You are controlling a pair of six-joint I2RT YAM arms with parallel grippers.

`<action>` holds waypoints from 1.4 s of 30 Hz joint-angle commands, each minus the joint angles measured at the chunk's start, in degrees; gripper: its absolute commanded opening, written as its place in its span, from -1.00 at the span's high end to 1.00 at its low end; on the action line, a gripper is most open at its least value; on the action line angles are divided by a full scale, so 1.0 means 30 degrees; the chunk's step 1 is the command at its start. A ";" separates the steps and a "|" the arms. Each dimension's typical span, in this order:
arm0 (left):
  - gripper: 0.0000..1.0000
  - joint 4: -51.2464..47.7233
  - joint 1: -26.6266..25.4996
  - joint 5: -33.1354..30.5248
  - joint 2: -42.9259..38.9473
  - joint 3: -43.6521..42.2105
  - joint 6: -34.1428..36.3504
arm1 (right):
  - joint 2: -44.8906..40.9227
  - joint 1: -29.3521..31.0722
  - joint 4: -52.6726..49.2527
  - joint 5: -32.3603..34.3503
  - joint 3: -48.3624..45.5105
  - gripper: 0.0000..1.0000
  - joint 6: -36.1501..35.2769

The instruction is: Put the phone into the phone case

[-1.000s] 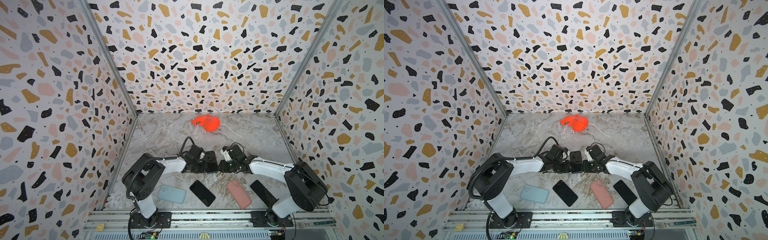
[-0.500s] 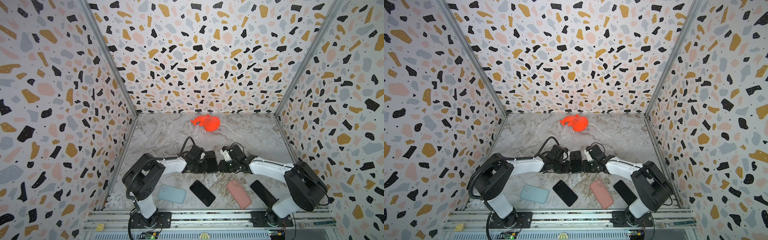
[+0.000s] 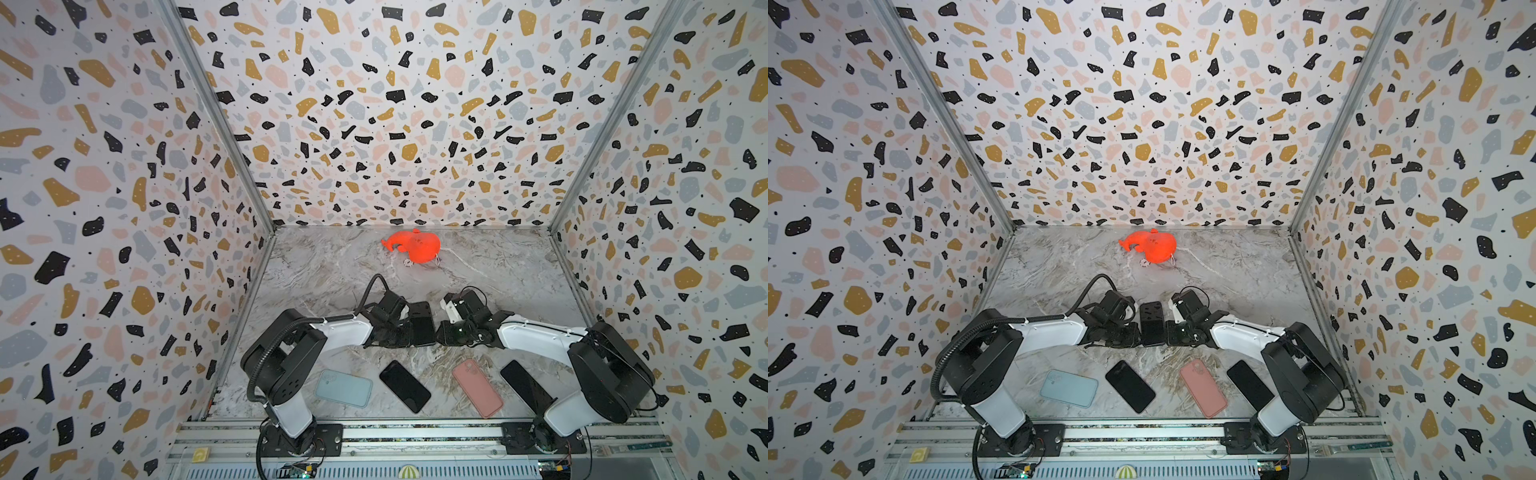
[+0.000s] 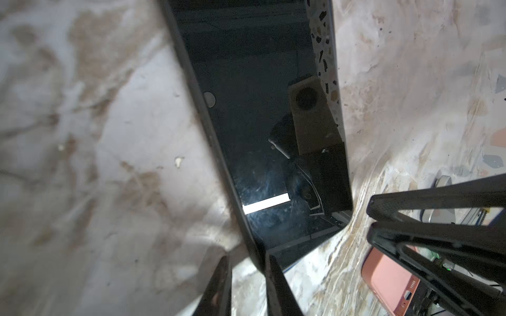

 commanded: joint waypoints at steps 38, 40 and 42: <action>0.31 0.4563 -0.0129 0.1610 0.0719 -0.1850 -0.2661 | 0.1317 0.0591 0.1227 -0.0534 0.0374 0.77 0.0470; 0.31 0.4616 -0.0166 0.1644 0.0774 -0.1852 -0.2712 | 0.1448 0.0657 0.1337 -0.0643 0.0374 0.79 0.0503; 0.32 0.4709 -0.0169 0.1674 0.0805 -0.1847 -0.2713 | 0.1590 0.0680 0.1414 -0.0707 0.0359 0.80 0.0558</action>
